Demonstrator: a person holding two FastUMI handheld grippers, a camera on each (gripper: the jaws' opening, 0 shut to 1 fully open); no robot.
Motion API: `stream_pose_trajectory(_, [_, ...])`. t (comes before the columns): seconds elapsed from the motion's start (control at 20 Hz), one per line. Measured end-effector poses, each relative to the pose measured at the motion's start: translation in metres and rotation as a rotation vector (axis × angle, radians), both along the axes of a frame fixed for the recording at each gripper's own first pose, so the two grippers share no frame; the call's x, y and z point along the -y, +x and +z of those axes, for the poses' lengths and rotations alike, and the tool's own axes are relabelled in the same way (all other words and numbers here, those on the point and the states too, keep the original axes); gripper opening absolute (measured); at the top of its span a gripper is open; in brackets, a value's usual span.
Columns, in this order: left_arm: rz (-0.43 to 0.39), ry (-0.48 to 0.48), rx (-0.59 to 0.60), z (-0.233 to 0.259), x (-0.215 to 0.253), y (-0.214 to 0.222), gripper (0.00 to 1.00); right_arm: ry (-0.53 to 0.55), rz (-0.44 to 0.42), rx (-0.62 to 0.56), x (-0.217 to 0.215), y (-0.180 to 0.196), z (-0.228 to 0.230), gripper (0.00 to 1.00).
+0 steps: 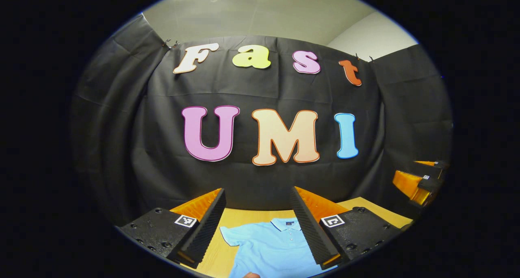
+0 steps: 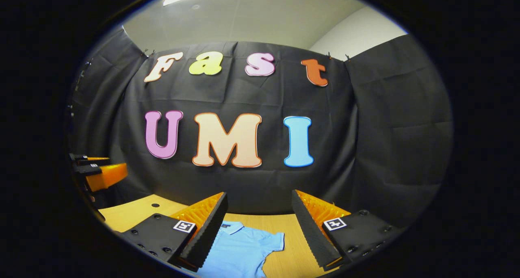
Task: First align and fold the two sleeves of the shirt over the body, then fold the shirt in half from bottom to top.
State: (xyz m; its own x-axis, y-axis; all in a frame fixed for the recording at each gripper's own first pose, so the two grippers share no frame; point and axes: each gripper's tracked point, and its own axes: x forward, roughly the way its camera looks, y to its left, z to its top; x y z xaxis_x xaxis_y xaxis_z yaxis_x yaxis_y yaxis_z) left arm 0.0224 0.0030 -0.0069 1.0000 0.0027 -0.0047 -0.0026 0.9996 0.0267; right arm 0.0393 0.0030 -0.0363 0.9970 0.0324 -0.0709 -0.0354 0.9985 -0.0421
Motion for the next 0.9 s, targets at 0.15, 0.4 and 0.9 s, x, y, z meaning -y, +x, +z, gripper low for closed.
stream_pose_trajectory(0.15, [-0.002,0.013,-0.002,-0.004,-0.003,0.006,0.95,-0.004,-0.039,-0.058,0.015,0.023,-0.026,0.99])
stream_pose_trajectory(0.4, [-0.010,0.036,-0.010,-0.012,-0.012,0.020,0.94,-0.016,-0.091,-0.199,0.037,0.068,-0.085,0.98])
stream_pose_trajectory(0.9, [0.021,0.074,-0.046,-0.030,-0.047,0.056,0.94,-0.030,-0.176,-0.511,0.068,0.144,-0.232,0.99])
